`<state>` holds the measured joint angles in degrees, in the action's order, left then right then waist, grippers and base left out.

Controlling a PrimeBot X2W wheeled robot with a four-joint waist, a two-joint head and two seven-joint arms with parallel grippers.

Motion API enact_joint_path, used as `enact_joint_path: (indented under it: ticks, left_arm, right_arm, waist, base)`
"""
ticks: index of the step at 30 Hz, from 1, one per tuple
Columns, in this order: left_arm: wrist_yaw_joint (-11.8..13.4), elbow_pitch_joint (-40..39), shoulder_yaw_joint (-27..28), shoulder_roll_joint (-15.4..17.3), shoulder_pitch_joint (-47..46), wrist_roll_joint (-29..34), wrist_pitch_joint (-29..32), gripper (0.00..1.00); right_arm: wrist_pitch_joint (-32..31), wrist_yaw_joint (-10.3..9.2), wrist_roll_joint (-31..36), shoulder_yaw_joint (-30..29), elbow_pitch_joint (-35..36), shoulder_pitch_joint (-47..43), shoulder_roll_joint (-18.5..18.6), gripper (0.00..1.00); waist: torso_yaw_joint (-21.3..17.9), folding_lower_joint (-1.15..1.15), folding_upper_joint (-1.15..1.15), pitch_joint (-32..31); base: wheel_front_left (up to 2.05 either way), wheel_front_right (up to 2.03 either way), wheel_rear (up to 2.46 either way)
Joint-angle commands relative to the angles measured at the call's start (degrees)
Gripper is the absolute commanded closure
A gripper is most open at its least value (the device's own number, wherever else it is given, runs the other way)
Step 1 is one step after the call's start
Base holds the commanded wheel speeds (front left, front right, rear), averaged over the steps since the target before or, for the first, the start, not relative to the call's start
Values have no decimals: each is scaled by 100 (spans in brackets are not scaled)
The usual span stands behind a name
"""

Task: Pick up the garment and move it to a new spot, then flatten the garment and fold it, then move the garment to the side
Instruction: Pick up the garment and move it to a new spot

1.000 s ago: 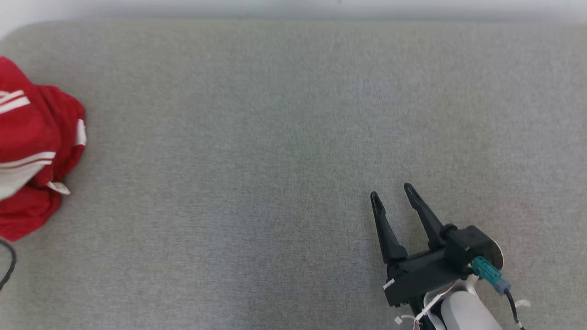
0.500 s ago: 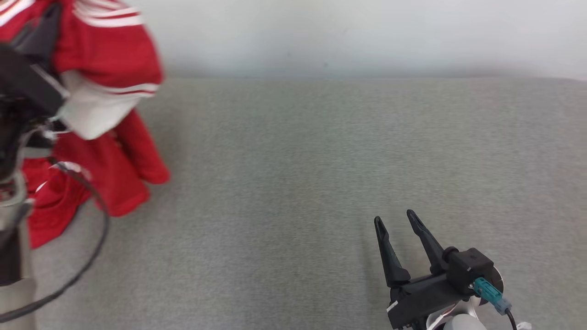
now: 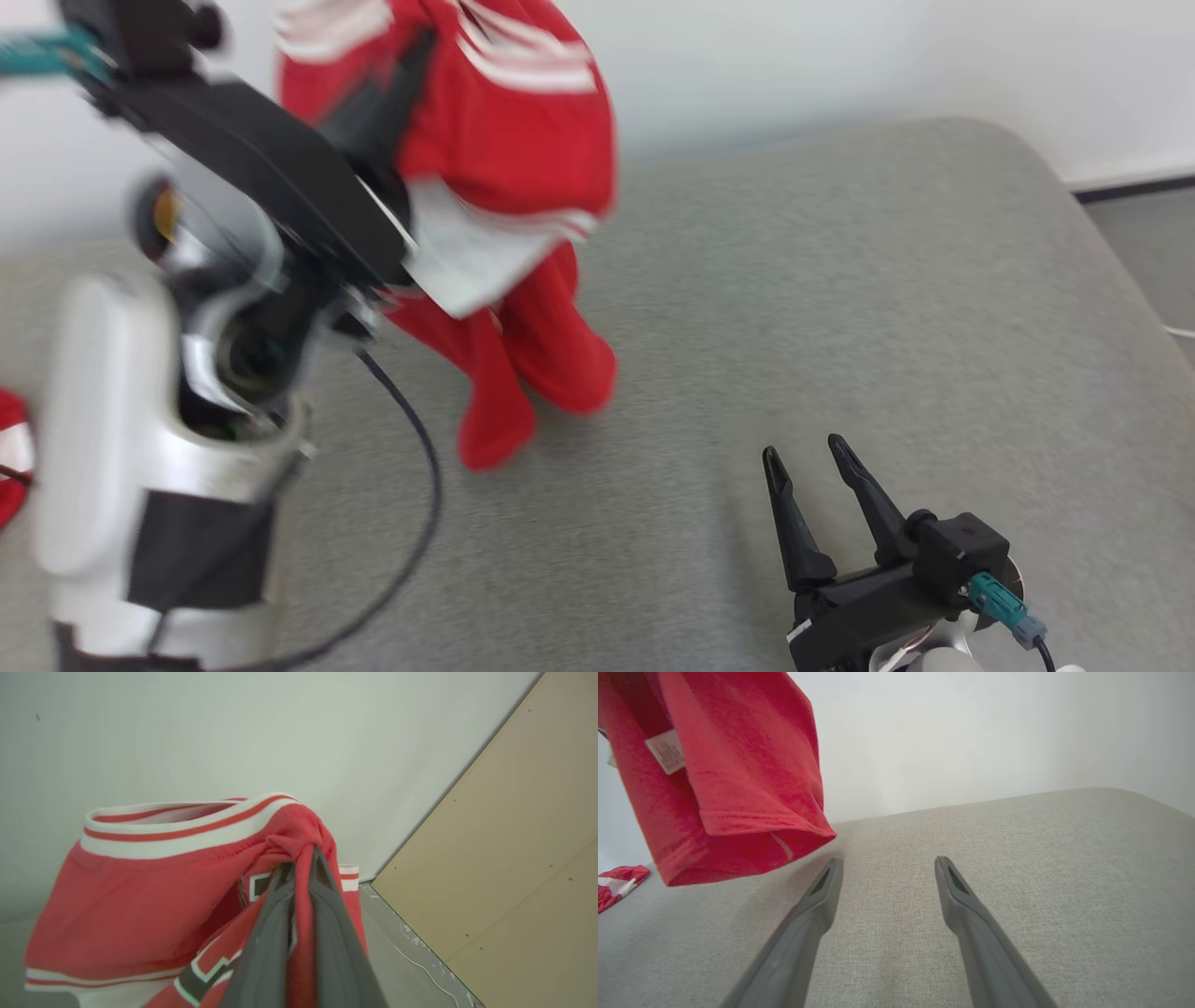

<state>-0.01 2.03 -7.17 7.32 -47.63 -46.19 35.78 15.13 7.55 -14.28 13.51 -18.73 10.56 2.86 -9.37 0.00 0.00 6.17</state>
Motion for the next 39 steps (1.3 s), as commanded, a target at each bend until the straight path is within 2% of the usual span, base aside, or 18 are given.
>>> enact_joint_path:
  ticks: [1,5,9,14,15,16,17,26,30,34,39]
  left_arm:
    - [-24,88,-36,-52,220,-57,-86,100]
    - [-47,597,-256,-290,796,-163,-422,100]
    - [-21,1283,-430,-381,1308,-181,-879,100]
    - [-119,2036,-679,-414,1644,43,-1577,100]
    - [-162,2114,-710,-418,1682,63,-1742,88]
    - [-236,2160,-781,-425,1705,111,-1925,34]
    - [-288,2201,-816,-431,1726,119,-2119,0]
    - [-555,2048,-674,-439,2256,44,-4092,0]
    - [-585,1990,-562,-203,2702,411,-4845,0]
    - [-445,1843,-325,-22,3239,988,-5086,0]
    - [-334,1296,118,-49,3969,2010,-5097,0]
  right_arm:
    - [3,-12,-48,-2,38,-23,3,0]
    - [4,-12,-119,-34,77,13,5,0]
    - [3,-12,-73,-118,108,7,3,0]
    - [3,-12,-17,-226,134,-72,3,0]
    - [3,-12,-4,-249,131,-101,3,0]
    - [3,-12,26,-279,128,-129,2,0]
    - [3,-12,44,-284,125,-139,2,0]
    - [3,-12,275,-381,55,-280,6,0]
    - [-1,-12,348,-423,19,-377,6,0]
    - [-23,-12,451,-499,25,-469,5,0]
    - [-94,-12,597,-633,81,-656,6,0]
  waist:
    - [-499,0,0,146]
    - [-835,0,0,295]
    - [-1070,0,0,405]
    - [-1105,0,0,414]
    - [-1076,0,0,394]
    - [-1029,0,0,371]
    - [-981,0,0,347]
    - [-346,0,0,-62]
    - [-61,0,0,-281]
    - [207,0,0,-468]
    - [510,0,0,-584]
  base:
    - [0,0,0]
    - [0,0,0]
    - [0,0,0]
    - [0,0,0]
    - [0,0,0]
    - [0,0,0]
    - [0,0,0]
    - [0,0,0]
    - [0,0,0]
    - [0,0,0]
    - [0,0,0]
